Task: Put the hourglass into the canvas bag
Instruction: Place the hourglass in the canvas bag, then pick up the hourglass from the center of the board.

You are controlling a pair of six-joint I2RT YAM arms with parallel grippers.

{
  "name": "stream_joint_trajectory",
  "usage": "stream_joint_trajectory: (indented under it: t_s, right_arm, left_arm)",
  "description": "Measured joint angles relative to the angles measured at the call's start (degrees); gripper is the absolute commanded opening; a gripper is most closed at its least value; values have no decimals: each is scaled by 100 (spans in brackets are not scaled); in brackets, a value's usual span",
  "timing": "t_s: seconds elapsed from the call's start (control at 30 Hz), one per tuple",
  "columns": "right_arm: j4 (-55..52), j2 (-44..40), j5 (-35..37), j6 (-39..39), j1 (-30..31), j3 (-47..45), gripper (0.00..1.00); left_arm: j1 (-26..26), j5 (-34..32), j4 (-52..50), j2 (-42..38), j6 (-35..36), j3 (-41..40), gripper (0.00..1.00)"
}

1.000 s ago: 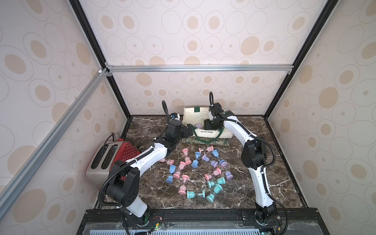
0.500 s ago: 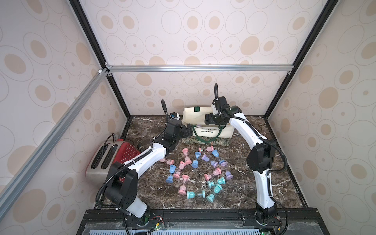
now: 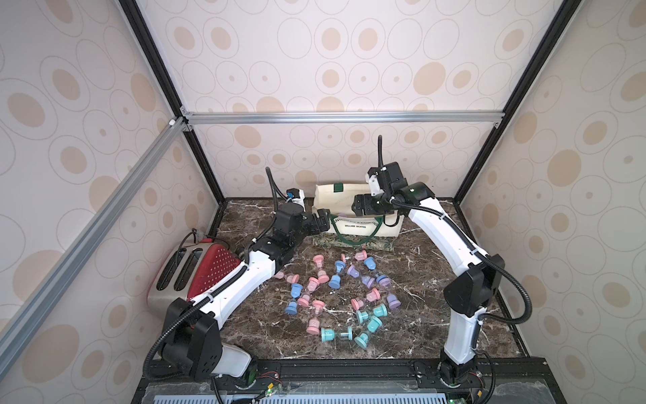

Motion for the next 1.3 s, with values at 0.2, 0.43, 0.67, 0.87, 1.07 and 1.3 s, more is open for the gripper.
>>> stream_joint_trajectory:
  t_s: [0.2, 0.43, 0.67, 0.87, 1.07, 1.3]
  right_arm:
    - [2, -693, 101, -17, 348, -793, 91]
    - [-35, -1381, 398, 39, 754, -1840, 91]
    - [-131, -1810, 577, 175, 1038, -2863, 86]
    - [-197, -2015, 577, 225, 1165, -3615, 80]
    - [-72, -2164, 345, 238, 1191, -4437, 71]
    - [310, -2116, 210, 192, 1196, -5053, 65]
  left_arm:
    - [-11, 216, -109, -439, 17, -330, 98]
    - [-55, 446, -461, -789, 90, -717, 97]
    - [-221, 501, -621, -1082, 94, -1143, 97]
    - [-448, 455, -638, -1261, 35, -1464, 98]
    - [-702, 280, -483, -1423, -160, -1784, 97]
    - [-955, 136, -264, -1467, -472, -2103, 97]
